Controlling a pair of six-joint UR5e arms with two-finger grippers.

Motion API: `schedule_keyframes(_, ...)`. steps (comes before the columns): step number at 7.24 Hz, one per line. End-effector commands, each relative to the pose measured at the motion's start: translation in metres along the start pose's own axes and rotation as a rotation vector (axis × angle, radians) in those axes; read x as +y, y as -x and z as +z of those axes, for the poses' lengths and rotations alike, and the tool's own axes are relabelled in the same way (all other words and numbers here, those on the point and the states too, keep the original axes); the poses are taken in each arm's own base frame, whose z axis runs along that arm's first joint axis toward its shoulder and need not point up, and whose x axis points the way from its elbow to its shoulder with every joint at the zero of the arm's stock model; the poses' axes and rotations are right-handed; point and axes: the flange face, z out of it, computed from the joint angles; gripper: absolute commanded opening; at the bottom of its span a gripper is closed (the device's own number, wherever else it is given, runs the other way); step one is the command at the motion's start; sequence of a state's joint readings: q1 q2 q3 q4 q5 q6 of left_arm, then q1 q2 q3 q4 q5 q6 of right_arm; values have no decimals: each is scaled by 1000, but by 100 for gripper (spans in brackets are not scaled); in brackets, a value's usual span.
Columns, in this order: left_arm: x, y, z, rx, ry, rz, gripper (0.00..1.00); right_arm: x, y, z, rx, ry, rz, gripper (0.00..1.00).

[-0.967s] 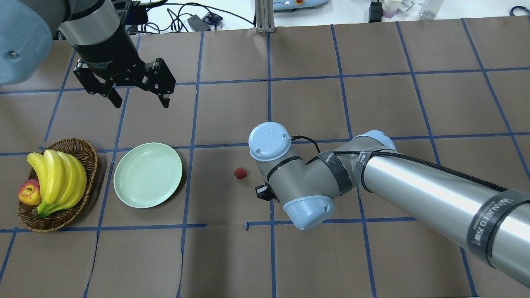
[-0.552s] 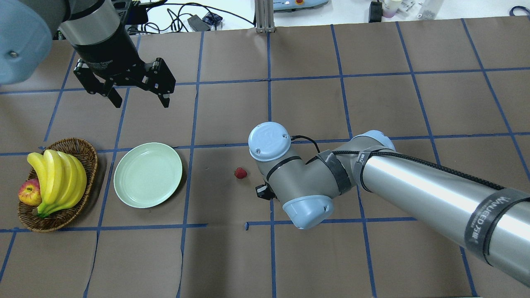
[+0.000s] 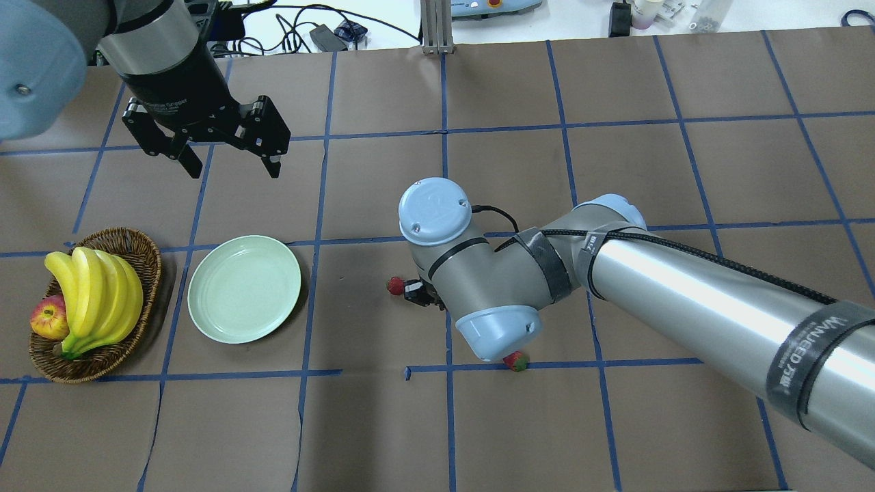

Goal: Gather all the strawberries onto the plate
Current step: 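Raise the right gripper and move it over the strawberry nearest the robot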

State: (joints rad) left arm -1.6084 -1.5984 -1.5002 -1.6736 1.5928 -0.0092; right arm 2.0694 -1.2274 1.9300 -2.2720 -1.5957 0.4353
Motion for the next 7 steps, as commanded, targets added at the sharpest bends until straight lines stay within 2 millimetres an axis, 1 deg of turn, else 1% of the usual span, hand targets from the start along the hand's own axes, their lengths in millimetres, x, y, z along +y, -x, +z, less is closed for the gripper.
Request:
schedule_keyframes(1,0,1,0,-1,0,-1,100,-6,9,13,-34,-5,44,7)
schedule_keyframes(2,0,0,0,0,0,-1,100,-10,13,11,-65,-19,49,30)
schedule_keyframes(3,0,1,0,-1,0,-1,100,-16,18,16,-89,-20,96,38)
schedule_keyframes(4,0,1,0,-1,0,-1,100,-17,17,15,-72,-30,95,99)
schedule_keyframes(6,0,1,0,-3,0,-1,100,-17,12,15,-33,-26,72,100)
schedule_keyframes(7,0,1,-1,-2,-1,-1,100,-13,2,7,31,2,14,100)
